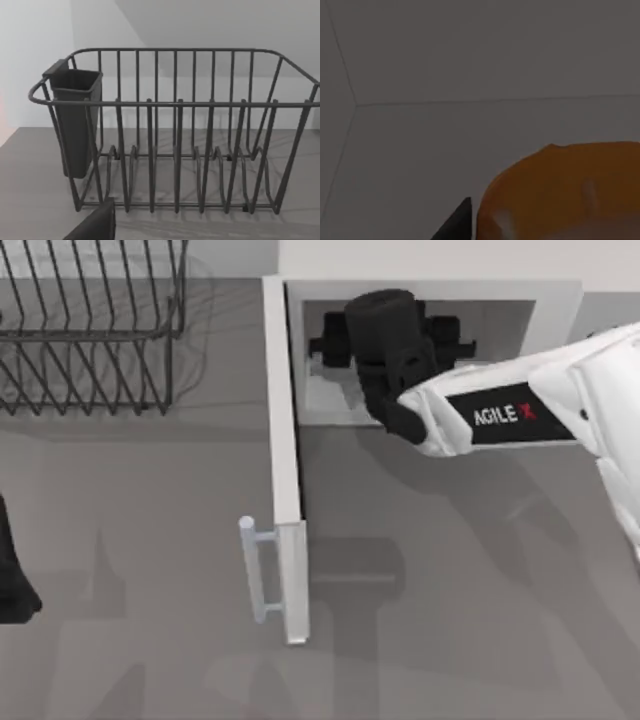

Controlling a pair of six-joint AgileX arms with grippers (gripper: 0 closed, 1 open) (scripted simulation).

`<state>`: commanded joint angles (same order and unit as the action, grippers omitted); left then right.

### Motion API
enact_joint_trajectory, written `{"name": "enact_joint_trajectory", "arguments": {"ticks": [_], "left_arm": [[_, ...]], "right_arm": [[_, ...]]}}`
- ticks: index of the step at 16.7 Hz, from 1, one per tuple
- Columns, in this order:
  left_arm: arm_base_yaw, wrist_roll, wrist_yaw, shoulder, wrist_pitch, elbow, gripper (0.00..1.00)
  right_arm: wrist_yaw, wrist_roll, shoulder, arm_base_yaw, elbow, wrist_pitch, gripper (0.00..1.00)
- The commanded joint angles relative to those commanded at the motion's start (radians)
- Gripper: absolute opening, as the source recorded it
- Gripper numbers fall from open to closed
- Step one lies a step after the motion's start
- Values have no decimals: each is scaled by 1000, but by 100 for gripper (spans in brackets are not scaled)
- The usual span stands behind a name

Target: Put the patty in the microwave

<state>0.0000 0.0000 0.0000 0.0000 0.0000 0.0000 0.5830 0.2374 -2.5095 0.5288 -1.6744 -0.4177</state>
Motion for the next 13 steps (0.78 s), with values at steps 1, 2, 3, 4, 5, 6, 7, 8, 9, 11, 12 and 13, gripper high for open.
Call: {"name": "enact_joint_trajectory", "arguments": {"ticks": [1,2,3,4,5,6,7,8,9,11,12,13], "left_arm": [[0,0,0,0,0,0,100],[0,0,0,0,0,0,100],[0,0,0,0,0,0,100],[0,0,0,0,0,0,100],[0,0,0,0,0,0,100],[0,0,0,0,0,0,100],[0,0,0,0,0,0,100],[0,0,0,0,0,0,100],[0,0,0,0,0,0,100],[0,0,0,0,0,0,100],[0,0,0,0,0,0,100],[0,0,0,0,0,0,100]], "right_arm": [[-12,-9,-28,-10,-55,22,0],[-24,-17,-55,-18,-107,41,0],[-37,-23,-81,-25,-157,58,0],[-49,-29,-105,-30,-202,71,0],[-61,-33,-125,-33,-242,81,0],[-72,-36,-143,-36,-272,89,0],[-80,-38,-159,-38,-292,95,0],[-86,-39,-172,-39,-302,101,0],[-89,-39,-179,-39,-303,105,0],[-89,-39,-179,-39,-303,105,0],[-89,-39,-179,-39,-303,105,0],[-89,-39,-179,-39,-303,105,0]]}}
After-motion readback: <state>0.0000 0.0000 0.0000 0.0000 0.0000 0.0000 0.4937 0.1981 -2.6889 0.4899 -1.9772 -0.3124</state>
